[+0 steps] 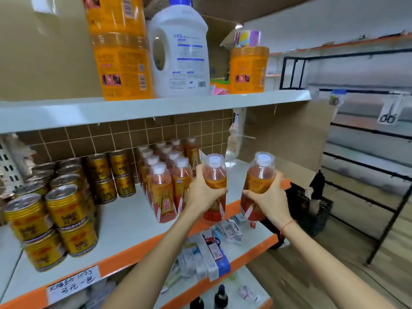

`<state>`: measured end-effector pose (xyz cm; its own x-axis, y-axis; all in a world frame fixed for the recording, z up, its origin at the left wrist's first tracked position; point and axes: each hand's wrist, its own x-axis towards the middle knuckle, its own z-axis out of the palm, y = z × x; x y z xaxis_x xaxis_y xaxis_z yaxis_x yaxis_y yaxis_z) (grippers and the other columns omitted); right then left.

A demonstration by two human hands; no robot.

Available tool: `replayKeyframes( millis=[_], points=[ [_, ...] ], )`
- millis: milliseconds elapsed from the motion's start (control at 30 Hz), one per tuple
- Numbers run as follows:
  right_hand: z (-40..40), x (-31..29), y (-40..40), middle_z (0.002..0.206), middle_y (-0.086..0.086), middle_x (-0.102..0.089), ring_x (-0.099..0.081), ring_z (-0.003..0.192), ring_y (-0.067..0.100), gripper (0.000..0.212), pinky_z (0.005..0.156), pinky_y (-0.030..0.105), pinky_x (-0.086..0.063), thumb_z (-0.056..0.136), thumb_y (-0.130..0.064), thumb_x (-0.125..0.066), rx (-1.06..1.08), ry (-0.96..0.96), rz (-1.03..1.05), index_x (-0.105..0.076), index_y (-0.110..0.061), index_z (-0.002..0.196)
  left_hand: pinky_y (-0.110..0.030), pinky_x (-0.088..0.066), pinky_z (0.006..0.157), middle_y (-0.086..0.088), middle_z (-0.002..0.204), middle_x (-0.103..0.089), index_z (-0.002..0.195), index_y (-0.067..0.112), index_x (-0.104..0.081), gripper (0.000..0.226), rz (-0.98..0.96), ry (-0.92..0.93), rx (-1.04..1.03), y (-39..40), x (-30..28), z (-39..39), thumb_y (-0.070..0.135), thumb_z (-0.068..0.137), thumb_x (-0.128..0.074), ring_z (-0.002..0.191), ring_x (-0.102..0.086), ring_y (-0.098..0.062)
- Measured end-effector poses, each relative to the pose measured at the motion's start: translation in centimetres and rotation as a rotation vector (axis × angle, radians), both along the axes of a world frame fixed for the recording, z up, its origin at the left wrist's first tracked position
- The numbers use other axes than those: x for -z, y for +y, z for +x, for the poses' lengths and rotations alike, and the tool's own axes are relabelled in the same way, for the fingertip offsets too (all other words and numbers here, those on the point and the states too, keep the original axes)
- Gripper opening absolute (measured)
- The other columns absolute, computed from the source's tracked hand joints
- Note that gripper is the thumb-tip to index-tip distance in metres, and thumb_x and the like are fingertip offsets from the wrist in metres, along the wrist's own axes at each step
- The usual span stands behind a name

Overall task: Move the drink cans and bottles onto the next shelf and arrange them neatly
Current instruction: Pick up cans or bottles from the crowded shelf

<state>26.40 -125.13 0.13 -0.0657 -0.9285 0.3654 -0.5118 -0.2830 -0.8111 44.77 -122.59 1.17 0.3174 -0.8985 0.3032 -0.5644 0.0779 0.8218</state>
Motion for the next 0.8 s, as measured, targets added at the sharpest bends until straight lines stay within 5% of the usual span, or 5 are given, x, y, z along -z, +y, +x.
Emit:
replayKeyframes(
  millis=[267,533,800],
  points=[
    [-1.5,-0.2,-9.4,0.111,0.007,-0.061,-0.062,0.098,0.03,0.083,0.081,0.04,-0.051,0.064,-0.039,-0.084,-0.195,0.044,0.028,-0.027,-0.026,0.124,-0.028,-0.045,0.067,0.002,0.098,-0.057,0.133,0.028,-0.027,0.083,-0.001,0.061,-0.189,-5.6,-0.1,-2.6,0.03,0.069,-0.08,0.079,-0.057,-0.017],
    [-0.4,-0.1,-15.5,0.103,-0.003,-0.053,-0.058,0.1,0.024,0.079,0.08,0.029,-0.043,0.069,-0.026,-0.082,-0.427,0.036,0.028,-0.029,-0.02,0.128,-0.037,-0.054,0.076,-0.005,0.106,-0.062,0.132,0.03,-0.025,0.083,0.069,0.071,-0.402,-9.4,1.5,-3.1,0.031,0.068,-0.077,0.089,-0.064,-0.025],
    [3.3,1.8,-18.5,0.12,0.008,-0.057,-0.056,0.099,0.019,0.079,0.077,0.023,-0.042,0.073,-0.021,-0.08,-0.574,0.01,0.092,-0.027,-0.016,0.131,-0.038,-0.053,0.081,-0.004,0.107,-0.063,0.13,0.023,-0.025,0.08,0.092,0.007,-0.463,-12.3,3.1,-1.7,0.029,0.07,-0.078,0.095,-0.063,-0.026]
  ],
)
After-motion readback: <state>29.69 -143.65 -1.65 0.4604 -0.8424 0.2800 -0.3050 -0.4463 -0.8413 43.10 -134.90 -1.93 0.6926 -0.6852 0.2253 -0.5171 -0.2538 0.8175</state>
